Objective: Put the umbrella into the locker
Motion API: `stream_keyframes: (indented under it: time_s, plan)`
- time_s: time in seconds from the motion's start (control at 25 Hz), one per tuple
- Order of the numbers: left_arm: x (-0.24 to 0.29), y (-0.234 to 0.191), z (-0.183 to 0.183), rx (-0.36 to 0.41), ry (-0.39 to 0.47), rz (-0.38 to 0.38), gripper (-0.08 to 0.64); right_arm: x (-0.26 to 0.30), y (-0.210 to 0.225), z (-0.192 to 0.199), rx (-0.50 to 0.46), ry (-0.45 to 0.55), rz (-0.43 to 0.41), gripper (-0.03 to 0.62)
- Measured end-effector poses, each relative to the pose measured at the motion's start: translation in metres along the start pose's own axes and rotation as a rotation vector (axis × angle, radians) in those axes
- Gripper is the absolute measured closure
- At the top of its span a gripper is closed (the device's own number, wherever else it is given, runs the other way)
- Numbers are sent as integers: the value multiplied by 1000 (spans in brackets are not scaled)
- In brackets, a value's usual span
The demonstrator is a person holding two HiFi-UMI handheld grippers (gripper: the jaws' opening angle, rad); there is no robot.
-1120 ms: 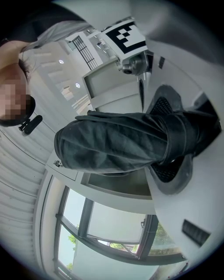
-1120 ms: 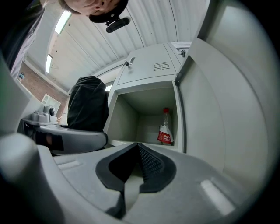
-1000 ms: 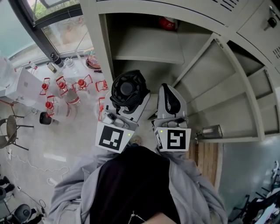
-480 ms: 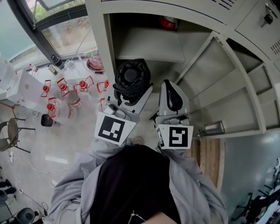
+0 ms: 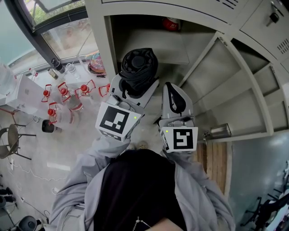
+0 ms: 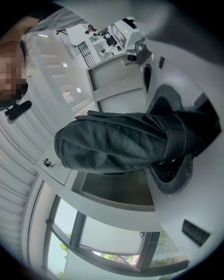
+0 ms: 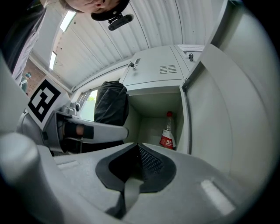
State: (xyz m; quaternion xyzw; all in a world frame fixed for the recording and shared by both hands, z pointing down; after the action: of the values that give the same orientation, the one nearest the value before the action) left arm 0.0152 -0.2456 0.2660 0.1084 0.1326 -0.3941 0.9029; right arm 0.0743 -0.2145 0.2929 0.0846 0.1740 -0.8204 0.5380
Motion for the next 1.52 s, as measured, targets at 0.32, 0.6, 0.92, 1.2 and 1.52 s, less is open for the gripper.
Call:
stream_keyframes:
  time_s: [0.32,0.6,0.92,1.2,1.52]
  plan:
    - [15,-13,6,-23,-40,9,324,3,-27,21,46,-77,-155,564]
    - [26,-17,7,-46,-62,17,324,7,-42,49,112,-171,-231,383]
    - [31,-16,8,-88,-77,32,324,20,-47,108,156,-302,-257,348]
    - [35,-18,8,-110,-80,40,324,24,-49,151,159,-383,-249,348]
    - [39,-17,12,-128,-86,58,324,27,-45,164,188,-386,-215,393]
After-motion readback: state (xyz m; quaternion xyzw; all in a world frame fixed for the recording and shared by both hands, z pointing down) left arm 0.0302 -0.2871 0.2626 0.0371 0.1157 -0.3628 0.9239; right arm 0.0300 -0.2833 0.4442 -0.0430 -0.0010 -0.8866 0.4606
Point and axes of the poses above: the fingertips, and each gripper's own axes: x forward along the fingers, y to its right, z out of its underside, the point moved 1 cm from there along -x, backward along the fingers, and after that the axes turned 11 degrees about y, right-handed, at the moved point
